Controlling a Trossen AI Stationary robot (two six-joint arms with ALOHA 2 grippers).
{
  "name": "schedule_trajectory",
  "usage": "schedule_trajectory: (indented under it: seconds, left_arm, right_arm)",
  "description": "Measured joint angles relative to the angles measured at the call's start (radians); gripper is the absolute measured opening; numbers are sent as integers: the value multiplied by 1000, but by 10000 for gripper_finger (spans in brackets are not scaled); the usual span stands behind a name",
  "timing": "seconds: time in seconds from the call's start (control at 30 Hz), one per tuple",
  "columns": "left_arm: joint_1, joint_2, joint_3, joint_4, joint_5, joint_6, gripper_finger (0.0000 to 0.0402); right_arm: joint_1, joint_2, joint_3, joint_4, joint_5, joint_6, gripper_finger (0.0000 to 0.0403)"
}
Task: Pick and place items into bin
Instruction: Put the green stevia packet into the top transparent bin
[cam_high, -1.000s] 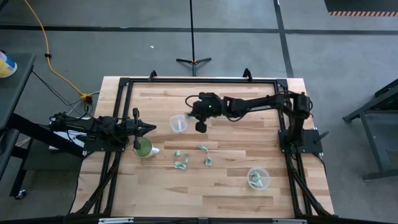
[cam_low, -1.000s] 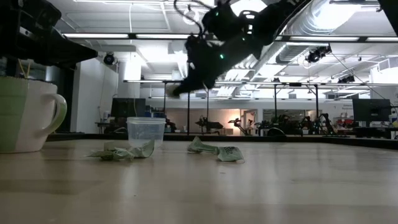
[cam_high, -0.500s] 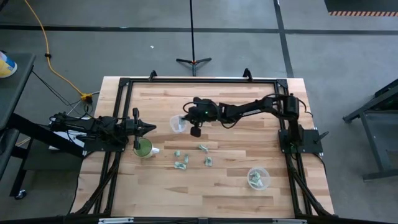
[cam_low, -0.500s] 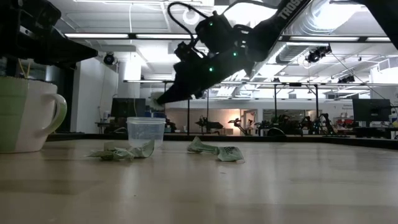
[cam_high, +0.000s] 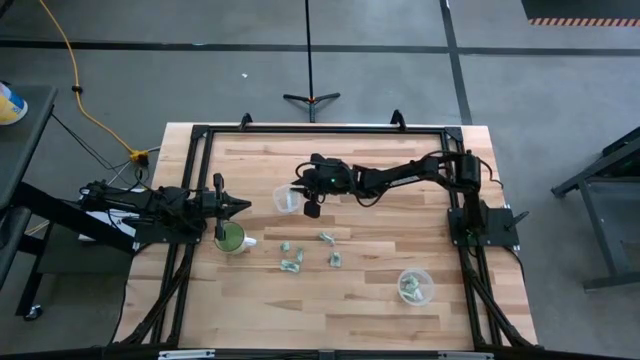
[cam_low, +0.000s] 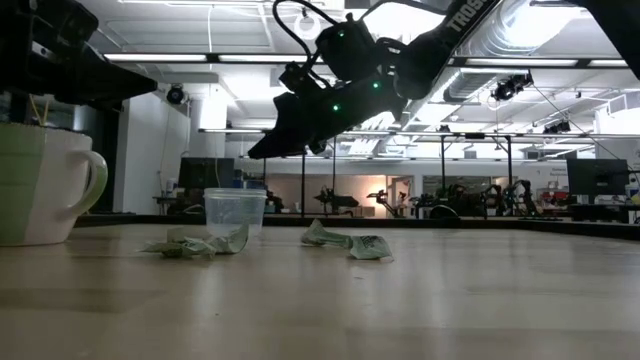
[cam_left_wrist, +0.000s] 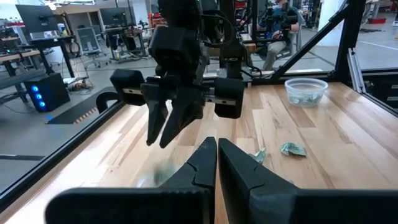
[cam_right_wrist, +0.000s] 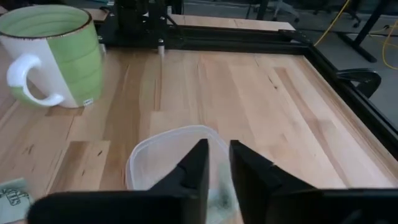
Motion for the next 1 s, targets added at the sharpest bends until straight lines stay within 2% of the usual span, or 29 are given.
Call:
schedule_trajectory:
  seconds: [0.23, 0.37, 0.5, 0.57, 0.63, 0.8, 1.0]
  left_arm:
    - [0, 0, 0, 0, 0, 0, 51]
    - [0, 0, 0, -1, 0, 0, 51]
    - [0, 0, 0, -11, 0, 0, 51]
    - [0, 0, 0, -9, 0, 0, 51]
    - [0, 0, 0, -8, 0, 0, 51]
    - [0, 0, 0, -8, 0, 0, 51]
    - [0, 0, 0, -8, 0, 0, 51]
  right_arm:
    - [-5, -7, 0, 0, 11, 11, 127]
    - [1, -52, 2, -84, -97, 75, 149]
    - [49, -79, 2, -262, -210, 105, 167]
    - [85, -78, 2, -358, -227, 90, 177]
    - [123, -74, 1, -445, -206, 54, 187]
    - [197, -71, 0, -579, 18, 79, 213]
    - [236, -71, 0, -642, 33, 155, 237]
